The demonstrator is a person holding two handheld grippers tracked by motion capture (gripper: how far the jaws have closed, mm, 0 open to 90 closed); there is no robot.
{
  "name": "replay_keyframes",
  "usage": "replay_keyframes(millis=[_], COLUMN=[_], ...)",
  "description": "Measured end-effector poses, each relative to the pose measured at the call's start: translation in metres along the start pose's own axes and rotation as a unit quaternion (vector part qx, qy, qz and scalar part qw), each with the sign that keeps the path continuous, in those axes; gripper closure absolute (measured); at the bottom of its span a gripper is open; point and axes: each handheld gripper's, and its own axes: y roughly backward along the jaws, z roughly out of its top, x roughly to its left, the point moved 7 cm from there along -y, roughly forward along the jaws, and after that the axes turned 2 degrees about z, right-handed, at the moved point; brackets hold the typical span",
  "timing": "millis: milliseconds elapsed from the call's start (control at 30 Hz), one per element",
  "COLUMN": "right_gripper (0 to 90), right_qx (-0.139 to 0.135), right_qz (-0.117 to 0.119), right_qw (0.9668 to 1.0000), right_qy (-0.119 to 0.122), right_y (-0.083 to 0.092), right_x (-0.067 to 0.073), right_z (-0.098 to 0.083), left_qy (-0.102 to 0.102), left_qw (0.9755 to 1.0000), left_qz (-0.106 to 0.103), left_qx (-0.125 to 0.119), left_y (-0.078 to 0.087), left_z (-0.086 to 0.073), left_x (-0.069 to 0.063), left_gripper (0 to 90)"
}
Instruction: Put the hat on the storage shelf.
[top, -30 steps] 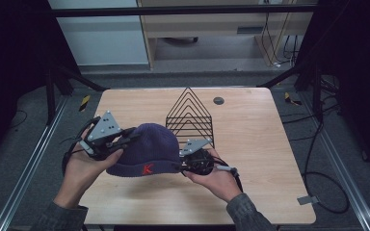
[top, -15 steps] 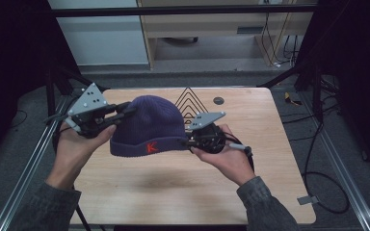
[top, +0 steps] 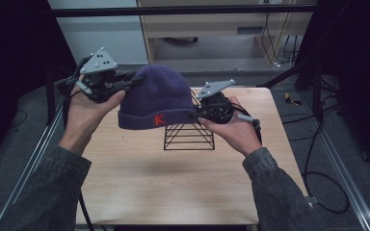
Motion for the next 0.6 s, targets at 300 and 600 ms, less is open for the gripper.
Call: replay_keyframes(millis=[300,600], right_gripper=[73.4,73.1], right_qx=[0.003,0.015], right_qz=[-0.03,-0.048], right_qw=[0.9995,0.9985], right_qy=[-0.008,-0.019], right_y=[-0.005,-0.007], right_x=[-0.039,-0.068], right_z=[0.002,-0.012], left_qy=[-0.006,-0.005], left_qw=[1.0,0.9999], left_qz=[-0.004,-0.01], left_qx=[-0.006,0.005], left_y=[-0.036,-0.07], left_z=[0.013,0.012], left_x=[0.008,0.011], left_gripper=[77.4,77.0])
